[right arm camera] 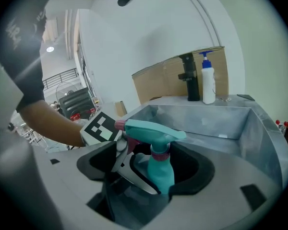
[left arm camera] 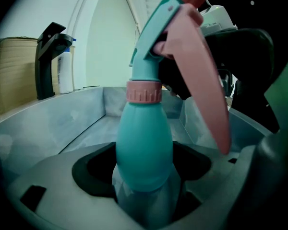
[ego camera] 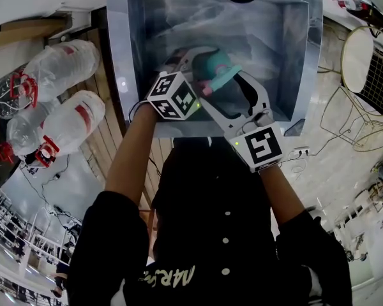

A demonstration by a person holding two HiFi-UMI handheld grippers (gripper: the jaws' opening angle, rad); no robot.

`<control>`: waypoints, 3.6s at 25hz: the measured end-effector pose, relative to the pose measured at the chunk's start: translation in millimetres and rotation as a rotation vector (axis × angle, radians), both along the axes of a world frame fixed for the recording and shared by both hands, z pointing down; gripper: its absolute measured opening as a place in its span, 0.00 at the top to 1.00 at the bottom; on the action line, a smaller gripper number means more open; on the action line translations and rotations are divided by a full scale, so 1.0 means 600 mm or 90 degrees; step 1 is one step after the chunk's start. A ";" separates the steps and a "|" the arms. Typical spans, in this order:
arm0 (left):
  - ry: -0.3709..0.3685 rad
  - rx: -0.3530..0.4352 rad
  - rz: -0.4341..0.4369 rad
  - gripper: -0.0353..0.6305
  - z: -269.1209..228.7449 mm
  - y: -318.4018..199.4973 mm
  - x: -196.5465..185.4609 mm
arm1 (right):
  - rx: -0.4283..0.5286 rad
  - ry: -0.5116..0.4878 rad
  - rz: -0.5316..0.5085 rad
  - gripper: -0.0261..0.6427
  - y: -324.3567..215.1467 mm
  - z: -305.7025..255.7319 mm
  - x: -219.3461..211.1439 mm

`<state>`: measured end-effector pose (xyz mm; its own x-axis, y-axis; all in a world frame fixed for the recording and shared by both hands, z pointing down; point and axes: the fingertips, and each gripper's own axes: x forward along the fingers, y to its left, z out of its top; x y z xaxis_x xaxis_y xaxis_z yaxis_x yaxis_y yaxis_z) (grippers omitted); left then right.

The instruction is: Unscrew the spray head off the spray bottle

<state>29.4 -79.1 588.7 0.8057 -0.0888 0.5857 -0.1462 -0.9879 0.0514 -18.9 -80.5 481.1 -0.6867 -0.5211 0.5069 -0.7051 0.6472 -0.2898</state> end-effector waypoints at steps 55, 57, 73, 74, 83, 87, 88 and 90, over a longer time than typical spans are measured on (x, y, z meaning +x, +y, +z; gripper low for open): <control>0.006 0.004 0.010 0.38 0.006 0.001 0.001 | 0.145 0.043 -0.540 0.58 -0.016 0.027 0.014; 0.005 0.004 0.011 0.38 0.005 0.000 0.001 | 0.131 0.034 -0.522 0.56 -0.016 0.027 0.021; 0.007 0.003 0.008 0.38 -0.001 0.000 0.004 | -0.007 0.006 -0.021 0.65 0.034 -0.036 0.070; 0.006 0.003 0.009 0.38 -0.001 0.000 0.004 | -0.020 0.010 -0.011 0.65 0.033 -0.025 0.062; 0.004 0.002 0.001 0.38 0.000 -0.002 0.003 | -0.036 0.095 0.072 0.64 0.007 0.004 0.041; 0.003 0.004 0.000 0.38 0.001 -0.002 0.005 | -0.034 0.102 0.079 0.61 0.003 0.009 0.034; 0.002 0.004 0.000 0.38 0.000 -0.001 0.005 | -0.033 0.103 0.081 0.60 0.002 0.009 0.033; 0.002 0.004 0.001 0.38 0.000 -0.001 0.005 | -0.032 0.104 0.083 0.58 -0.001 0.011 0.032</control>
